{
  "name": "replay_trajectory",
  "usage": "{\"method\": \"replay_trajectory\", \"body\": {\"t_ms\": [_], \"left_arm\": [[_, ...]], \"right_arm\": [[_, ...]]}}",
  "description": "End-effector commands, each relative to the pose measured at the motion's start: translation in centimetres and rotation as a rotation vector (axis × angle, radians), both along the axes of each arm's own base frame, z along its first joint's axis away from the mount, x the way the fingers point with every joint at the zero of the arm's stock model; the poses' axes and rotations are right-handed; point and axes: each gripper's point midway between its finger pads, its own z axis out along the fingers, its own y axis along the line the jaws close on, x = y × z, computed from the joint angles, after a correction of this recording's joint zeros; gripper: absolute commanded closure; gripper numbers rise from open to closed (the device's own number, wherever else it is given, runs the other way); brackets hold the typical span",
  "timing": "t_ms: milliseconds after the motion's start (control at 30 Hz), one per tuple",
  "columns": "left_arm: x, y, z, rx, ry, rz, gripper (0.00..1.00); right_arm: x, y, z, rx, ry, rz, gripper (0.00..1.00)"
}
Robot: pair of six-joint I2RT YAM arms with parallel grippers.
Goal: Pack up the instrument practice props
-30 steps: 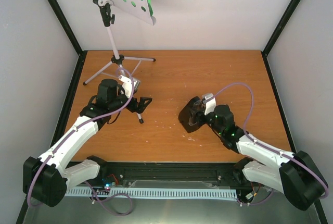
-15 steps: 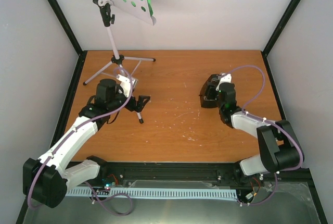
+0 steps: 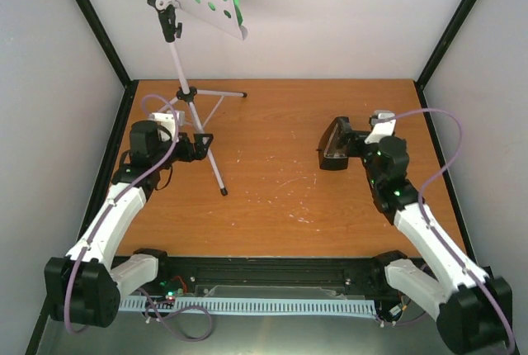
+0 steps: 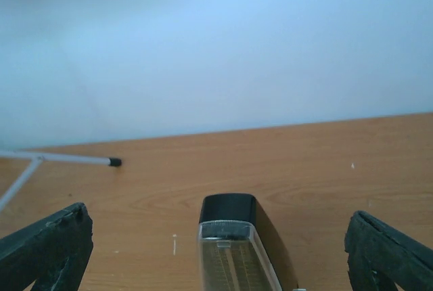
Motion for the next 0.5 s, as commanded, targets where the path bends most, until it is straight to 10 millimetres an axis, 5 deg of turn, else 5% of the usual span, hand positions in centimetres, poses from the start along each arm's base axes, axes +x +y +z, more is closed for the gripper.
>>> {"method": "replay_trajectory", "body": {"t_ms": [0,233,467], "left_arm": [[2.0,1.1,1.1,-0.195,0.012,0.134,0.01],[5.9,1.4,0.0,-0.225,0.052,0.199,0.03],[7.9,2.0,-2.4,-0.17,0.088,0.238,0.25]], "right_arm": [[-3.4,-1.6,1.0,0.009,0.035,-0.026,0.0],[-8.0,-1.0,0.4,0.102,0.015,0.061,0.0],[-10.2,-1.2,-0.7,0.127,0.023,0.082,0.0]]}}
